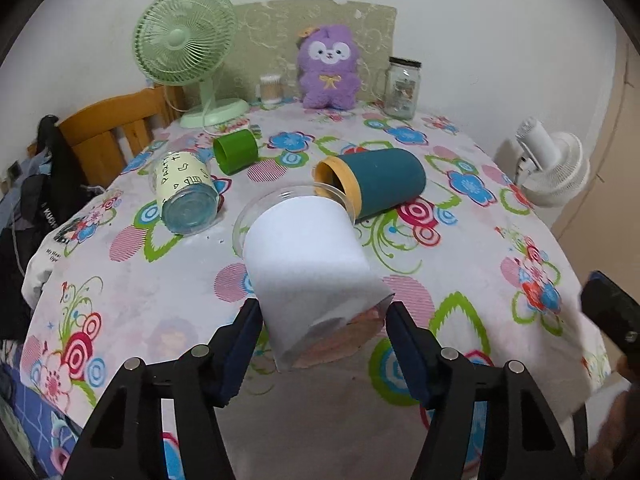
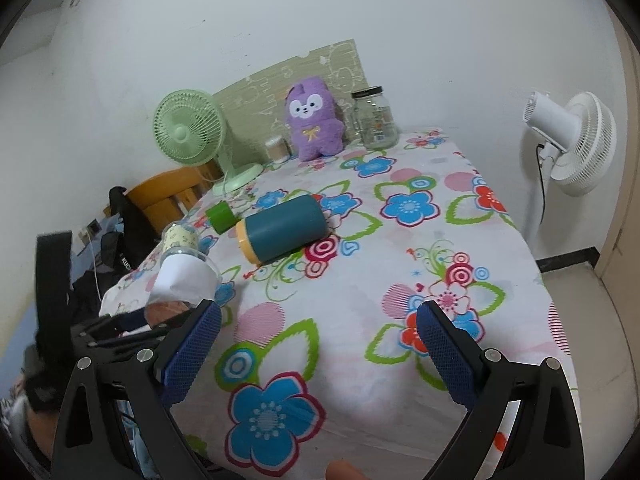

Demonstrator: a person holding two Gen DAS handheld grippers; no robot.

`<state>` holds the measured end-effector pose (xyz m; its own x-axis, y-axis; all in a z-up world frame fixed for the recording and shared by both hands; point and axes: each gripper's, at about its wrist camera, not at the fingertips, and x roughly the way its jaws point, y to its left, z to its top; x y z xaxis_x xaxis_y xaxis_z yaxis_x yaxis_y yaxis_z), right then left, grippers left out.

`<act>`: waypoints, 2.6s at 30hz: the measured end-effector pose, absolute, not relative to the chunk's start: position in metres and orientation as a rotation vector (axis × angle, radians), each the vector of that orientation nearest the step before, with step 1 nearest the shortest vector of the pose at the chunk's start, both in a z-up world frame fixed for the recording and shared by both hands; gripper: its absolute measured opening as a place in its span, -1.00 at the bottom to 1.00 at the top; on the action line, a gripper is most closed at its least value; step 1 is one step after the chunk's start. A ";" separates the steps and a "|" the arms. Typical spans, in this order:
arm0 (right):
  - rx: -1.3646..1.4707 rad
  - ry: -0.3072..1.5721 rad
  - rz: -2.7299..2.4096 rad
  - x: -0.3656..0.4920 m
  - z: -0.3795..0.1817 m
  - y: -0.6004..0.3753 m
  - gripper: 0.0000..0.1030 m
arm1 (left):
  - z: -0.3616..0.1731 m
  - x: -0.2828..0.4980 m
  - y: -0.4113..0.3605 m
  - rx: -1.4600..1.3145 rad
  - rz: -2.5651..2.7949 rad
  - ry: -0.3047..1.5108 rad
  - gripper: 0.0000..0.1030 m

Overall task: Flip cup upside down
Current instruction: 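Close the left gripper around the standing white cup, then lift the white cup with the left gripper and rotate it rim-down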

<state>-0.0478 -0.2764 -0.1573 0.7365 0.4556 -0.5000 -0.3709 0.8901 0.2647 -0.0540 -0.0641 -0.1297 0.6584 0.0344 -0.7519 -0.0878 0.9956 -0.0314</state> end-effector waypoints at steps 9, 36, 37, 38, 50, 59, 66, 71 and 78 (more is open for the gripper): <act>0.131 0.592 0.509 -0.052 -0.157 -0.260 0.92 | -0.097 -0.054 -0.045 0.026 -0.043 0.947 0.29; -0.107 0.694 0.625 -0.052 -0.177 -0.210 0.92 | -0.107 -0.038 -0.032 0.244 -0.259 1.551 0.29; -0.121 0.696 0.629 -0.052 -0.178 -0.206 0.92 | -0.111 -0.034 -0.032 0.250 -0.257 1.576 0.29; -0.129 0.697 0.633 -0.052 -0.179 -0.204 0.92 | -0.113 -0.031 -0.032 0.251 -0.252 1.588 0.29; -0.169 0.731 0.635 -0.041 -0.187 -0.184 0.92 | -0.117 0.001 -0.020 0.212 -0.220 1.575 0.35; -0.195 0.721 0.636 -0.041 -0.182 -0.173 0.92 | -0.118 0.005 -0.015 0.203 -0.222 1.556 0.45; -0.213 0.717 0.643 -0.044 -0.182 -0.167 0.92 | -0.122 0.015 -0.011 0.208 -0.199 1.531 0.70; -0.233 0.712 0.650 -0.047 -0.182 -0.163 0.92 | -0.118 0.020 -0.002 0.194 -0.191 1.527 0.72; -0.211 0.706 0.646 -0.048 -0.183 -0.168 0.92 | -0.103 -0.007 0.002 0.184 -0.207 1.470 0.79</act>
